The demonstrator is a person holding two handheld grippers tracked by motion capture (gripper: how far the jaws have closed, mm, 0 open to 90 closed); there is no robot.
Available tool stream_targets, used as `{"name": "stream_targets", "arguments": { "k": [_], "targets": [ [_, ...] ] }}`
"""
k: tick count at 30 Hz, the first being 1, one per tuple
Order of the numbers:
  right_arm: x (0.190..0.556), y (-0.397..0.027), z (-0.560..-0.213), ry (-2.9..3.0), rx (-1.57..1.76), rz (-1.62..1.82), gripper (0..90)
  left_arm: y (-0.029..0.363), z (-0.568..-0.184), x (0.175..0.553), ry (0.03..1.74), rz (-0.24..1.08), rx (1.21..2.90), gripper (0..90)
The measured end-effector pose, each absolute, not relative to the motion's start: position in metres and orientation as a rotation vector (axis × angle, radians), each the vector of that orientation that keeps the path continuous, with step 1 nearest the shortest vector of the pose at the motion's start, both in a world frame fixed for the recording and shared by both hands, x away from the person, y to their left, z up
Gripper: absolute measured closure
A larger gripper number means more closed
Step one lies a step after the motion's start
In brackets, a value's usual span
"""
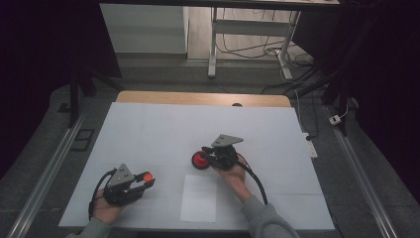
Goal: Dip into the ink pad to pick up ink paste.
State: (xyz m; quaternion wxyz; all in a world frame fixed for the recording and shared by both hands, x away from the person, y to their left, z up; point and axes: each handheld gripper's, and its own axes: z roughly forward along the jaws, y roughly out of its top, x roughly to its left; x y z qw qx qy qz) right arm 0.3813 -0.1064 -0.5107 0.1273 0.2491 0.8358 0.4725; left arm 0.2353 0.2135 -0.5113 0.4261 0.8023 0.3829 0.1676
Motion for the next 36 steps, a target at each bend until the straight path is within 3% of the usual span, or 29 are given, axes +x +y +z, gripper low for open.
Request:
{"name": "stream_targets", "arguments": {
  "k": [36],
  "targets": [
    [0.379, -0.102, -0.525, 2.428, 0.709, 1.317, 72.7, 0.214, -0.511, 0.235, 0.955, 0.416, 2.006, 64.5]
  ]
}}
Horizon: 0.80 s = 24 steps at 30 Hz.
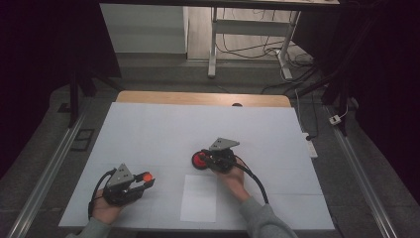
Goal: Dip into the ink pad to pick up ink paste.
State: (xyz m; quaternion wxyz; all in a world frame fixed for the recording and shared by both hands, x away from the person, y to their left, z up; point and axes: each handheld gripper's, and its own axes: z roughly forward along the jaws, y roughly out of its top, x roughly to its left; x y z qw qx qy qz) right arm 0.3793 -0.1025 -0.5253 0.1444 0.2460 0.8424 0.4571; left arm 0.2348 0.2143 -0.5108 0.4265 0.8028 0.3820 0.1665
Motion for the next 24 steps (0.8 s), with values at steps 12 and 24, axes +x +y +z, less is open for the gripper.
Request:
{"name": "stream_targets", "arguments": {
  "k": [12, 24],
  "targets": [
    [0.3779, -0.1048, -0.5293, 2.407, 0.702, 1.343, 72.8, 0.2141, -0.5105, 0.2342, 0.953, 0.417, 2.005, 64.5],
    [0.3785, -0.1072, -0.5323, 2.396, 0.714, 1.382, 72.9, 0.2136, -0.5104, 0.2341, 0.952, 0.417, 2.007, 64.5]
  ]
}}
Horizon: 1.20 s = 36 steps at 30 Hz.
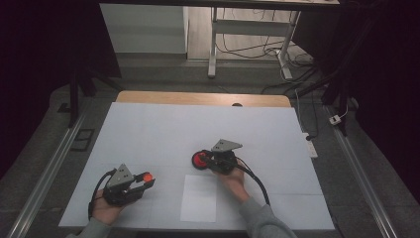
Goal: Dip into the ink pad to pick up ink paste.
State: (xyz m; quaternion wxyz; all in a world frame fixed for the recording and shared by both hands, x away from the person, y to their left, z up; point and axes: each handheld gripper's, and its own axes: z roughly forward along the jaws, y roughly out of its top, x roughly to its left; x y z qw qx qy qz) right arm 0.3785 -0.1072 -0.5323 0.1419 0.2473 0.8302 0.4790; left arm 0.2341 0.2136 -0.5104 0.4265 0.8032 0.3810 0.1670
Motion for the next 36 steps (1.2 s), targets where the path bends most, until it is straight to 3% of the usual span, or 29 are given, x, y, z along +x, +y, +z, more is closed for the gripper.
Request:
{"name": "stream_targets", "arguments": {
  "k": [9, 18, 36],
  "targets": [
    [0.380, -0.110, -0.529, 2.403, 0.706, 1.405, 72.6, 0.214, -0.510, 0.234, 0.953, 0.417, 2.005, 64.6],
    [0.376, -0.126, -0.493, 2.264, 0.718, 1.586, 72.6, 0.214, -0.510, 0.235, 0.949, 0.417, 2.008, 64.5],
    [0.380, -0.109, -0.514, 2.389, 0.711, 1.444, 72.6, 0.214, -0.511, 0.235, 0.950, 0.412, 2.009, 64.5]
  ]
}}
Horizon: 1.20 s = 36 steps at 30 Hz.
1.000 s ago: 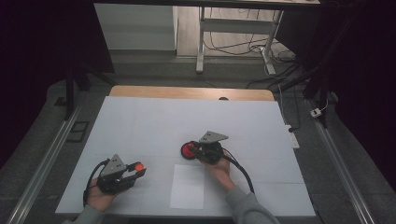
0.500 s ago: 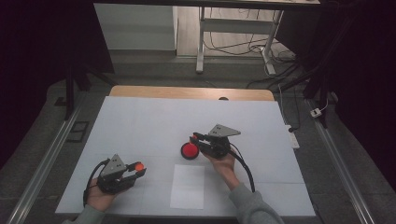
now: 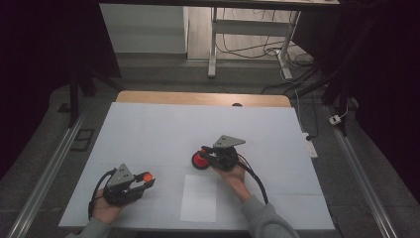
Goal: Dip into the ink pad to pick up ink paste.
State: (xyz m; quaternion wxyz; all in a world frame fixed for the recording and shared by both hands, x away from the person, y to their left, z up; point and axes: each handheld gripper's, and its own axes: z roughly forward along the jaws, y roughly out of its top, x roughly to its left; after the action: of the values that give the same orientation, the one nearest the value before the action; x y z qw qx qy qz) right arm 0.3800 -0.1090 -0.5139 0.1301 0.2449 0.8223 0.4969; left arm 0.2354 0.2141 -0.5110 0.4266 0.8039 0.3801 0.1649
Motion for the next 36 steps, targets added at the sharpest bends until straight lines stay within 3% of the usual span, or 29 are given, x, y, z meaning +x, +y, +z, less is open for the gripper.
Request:
{"name": "stream_targets", "arguments": {
  "k": [36],
  "targets": [
    [0.382, -0.100, -0.529, 2.419, 0.700, 1.353, 72.8, 0.213, -0.511, 0.235, 0.947, 0.415, 2.014, 64.5]
  ]
}}
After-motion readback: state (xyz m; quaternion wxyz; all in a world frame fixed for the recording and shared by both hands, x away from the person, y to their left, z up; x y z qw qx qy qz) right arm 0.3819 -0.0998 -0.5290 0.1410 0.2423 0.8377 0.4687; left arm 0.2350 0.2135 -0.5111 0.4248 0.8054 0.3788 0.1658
